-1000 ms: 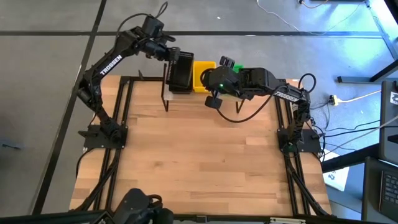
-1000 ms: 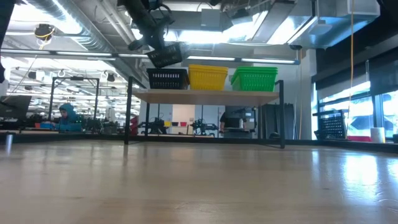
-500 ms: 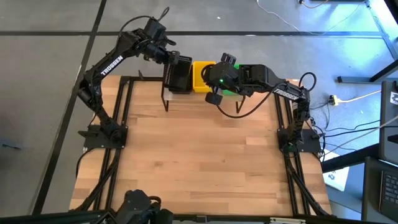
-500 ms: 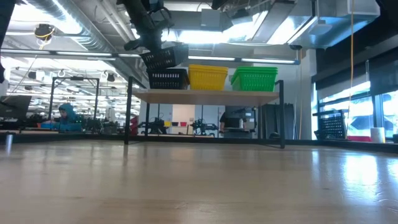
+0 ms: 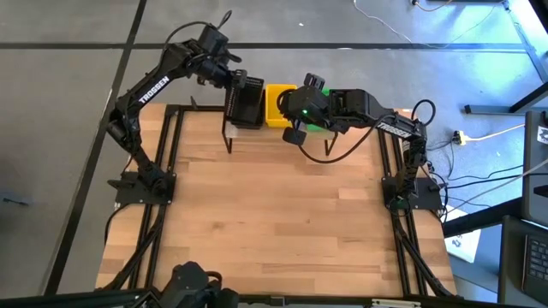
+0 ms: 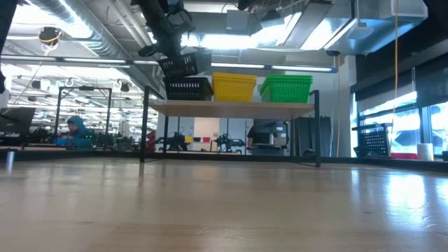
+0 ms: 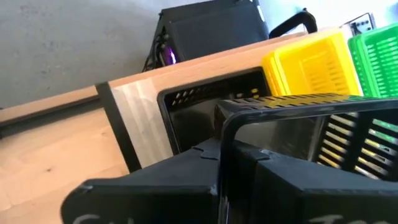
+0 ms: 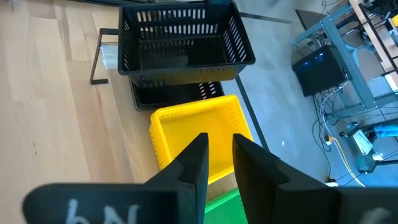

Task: Stack baskets on shelf by color
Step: Stack the black bin on top of the other black bins on the shelf

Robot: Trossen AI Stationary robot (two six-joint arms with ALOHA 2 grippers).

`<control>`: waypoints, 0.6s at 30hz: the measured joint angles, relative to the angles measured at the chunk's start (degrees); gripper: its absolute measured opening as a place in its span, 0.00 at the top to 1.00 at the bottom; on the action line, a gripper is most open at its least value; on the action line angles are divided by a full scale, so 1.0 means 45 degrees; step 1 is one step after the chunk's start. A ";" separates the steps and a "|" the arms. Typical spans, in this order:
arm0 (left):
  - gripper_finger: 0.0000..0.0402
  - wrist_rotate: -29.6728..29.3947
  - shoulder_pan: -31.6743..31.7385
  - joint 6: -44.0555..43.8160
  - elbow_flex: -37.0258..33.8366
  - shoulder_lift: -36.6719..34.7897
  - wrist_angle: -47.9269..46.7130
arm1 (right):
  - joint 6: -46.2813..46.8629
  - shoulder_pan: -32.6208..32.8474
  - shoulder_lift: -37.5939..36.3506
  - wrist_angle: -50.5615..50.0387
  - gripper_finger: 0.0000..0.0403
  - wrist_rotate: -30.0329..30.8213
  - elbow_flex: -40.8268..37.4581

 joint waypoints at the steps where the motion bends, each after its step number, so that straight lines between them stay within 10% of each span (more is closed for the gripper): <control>1: 1.00 0.0006 -0.0008 -0.0024 -0.0001 0.0000 -0.0048 | 0.0000 0.0000 0.0000 0.0001 0.81 -0.0001 0.0001; 18: 1.00 -0.0635 -0.0502 0.0298 -0.0001 0.0000 -0.0080 | 0.0000 0.0000 0.0000 -0.0004 0.81 0.0002 -0.0001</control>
